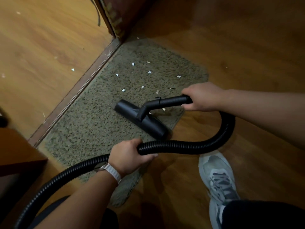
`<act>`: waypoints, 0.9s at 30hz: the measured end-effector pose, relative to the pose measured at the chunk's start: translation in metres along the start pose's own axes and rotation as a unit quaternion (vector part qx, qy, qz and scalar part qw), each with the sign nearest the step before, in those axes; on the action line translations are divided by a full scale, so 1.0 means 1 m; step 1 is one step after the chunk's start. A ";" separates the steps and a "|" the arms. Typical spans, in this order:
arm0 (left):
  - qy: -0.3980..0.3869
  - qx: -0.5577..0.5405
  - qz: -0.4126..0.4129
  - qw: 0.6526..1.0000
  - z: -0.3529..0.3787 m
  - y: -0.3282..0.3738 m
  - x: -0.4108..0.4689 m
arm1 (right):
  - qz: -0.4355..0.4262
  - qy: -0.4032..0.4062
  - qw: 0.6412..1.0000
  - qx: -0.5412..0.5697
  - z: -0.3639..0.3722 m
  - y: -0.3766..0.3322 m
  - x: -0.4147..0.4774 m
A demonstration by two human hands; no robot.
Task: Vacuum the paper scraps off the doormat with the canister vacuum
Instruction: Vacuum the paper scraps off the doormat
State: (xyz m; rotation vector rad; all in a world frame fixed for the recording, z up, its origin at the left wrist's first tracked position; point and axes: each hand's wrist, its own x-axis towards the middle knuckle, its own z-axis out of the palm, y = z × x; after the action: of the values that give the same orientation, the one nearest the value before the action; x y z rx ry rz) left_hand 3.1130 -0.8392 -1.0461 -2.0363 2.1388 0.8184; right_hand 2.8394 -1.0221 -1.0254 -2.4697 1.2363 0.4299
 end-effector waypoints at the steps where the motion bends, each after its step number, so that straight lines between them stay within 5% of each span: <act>1: -0.008 0.006 0.002 1.000 -0.001 0.000 -0.002 | 0.008 -0.003 1.000 0.005 0.004 0.000 -0.004; 27: 0.043 -0.001 0.048 0.998 0.016 -0.004 0.002 | 0.236 0.063 0.945 0.219 0.063 0.036 -0.068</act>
State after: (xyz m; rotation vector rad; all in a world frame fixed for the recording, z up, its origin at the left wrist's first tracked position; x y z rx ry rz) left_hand 3.1117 -0.8336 -1.0621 -2.0178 2.2987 0.7581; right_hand 2.7640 -0.9669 -1.0595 -1.8438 1.7627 0.0879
